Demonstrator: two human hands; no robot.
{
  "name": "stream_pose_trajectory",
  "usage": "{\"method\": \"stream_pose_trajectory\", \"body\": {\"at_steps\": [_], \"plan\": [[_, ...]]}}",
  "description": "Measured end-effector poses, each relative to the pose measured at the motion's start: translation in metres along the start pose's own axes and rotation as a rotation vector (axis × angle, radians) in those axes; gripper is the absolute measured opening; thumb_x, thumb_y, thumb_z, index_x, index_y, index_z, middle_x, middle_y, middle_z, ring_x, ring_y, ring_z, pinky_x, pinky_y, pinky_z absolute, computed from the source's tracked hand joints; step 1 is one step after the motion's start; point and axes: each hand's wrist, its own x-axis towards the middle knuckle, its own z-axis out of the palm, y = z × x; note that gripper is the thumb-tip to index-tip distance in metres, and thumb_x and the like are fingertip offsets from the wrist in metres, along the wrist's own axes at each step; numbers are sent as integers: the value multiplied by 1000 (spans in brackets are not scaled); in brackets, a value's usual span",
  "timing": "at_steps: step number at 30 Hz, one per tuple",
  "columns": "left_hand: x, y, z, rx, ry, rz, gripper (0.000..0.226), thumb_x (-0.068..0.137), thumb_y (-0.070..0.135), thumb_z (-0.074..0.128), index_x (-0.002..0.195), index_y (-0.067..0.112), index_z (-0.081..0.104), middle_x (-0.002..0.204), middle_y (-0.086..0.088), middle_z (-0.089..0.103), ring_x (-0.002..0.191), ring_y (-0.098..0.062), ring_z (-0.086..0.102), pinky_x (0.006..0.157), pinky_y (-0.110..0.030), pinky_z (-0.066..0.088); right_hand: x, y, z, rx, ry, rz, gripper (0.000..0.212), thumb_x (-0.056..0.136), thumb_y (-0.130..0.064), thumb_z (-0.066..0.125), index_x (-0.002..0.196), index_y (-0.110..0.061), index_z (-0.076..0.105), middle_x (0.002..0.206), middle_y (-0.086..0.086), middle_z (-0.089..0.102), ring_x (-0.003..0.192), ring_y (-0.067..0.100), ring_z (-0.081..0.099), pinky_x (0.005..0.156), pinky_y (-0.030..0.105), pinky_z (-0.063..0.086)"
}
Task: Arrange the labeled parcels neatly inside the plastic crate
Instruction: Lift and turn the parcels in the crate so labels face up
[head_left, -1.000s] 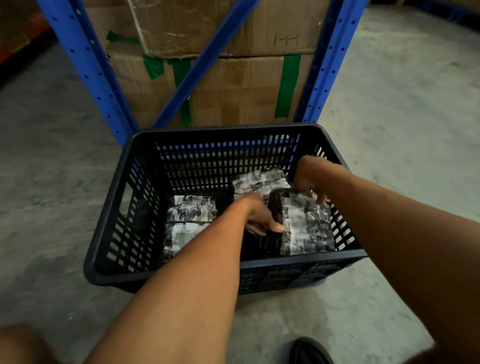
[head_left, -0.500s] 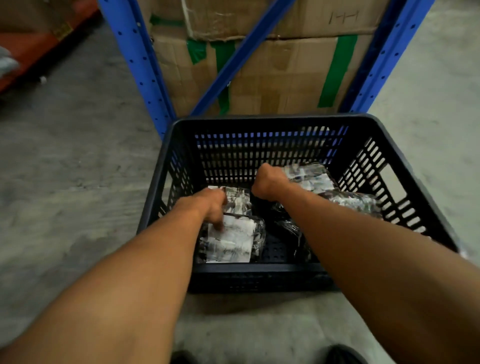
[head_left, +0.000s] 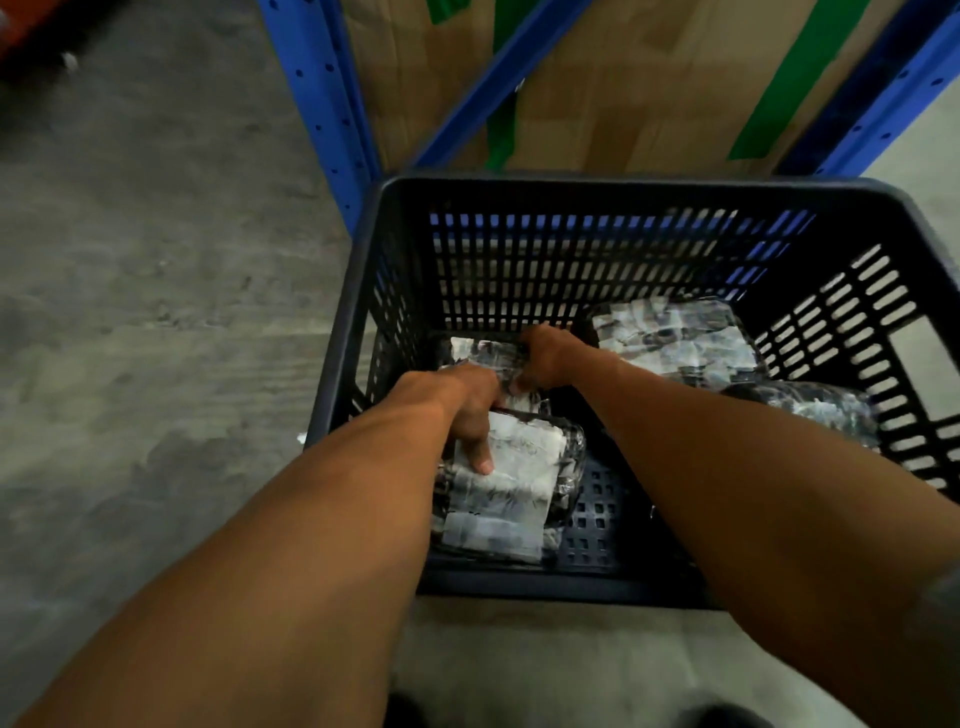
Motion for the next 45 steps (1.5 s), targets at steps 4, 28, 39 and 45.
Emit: {"method": "stream_pose_trajectory", "body": {"at_steps": [4,28,39,45], "plan": [[-1,1,-2,-3,-13,-7,77,50,32,97,119,16,66,115,-3,68,105,-28,63,93,-42,54,5,2,-2,-14,-21,-24,67,69,-25,86,129,-10,61,128,13,64,117,28,61,94,31,49],[-60,0,-6,57,84,-39,86,55,36,94,132,24,56,121,2,61,108,-24,58,97,-43,50,-64,-26,-63,56,255,-224,69,65,-13,86,125,-12,52,101,0,53,93,19,53,73,26,41],[-20,11,13,64,44,-81,91,59,25,95,139,13,54,134,-7,61,116,-29,61,99,-41,51,-87,1,-109,162,351,-191,72,63,-15,87,124,-16,49,106,2,58,83,16,56,54,19,41],[-10,10,21,127,44,-80,91,79,26,82,154,18,31,159,-12,31,140,-33,39,111,-45,40,-95,9,-118,167,368,-170,73,63,-19,88,125,-14,50,107,3,58,85,18,57,56,23,44]]}}
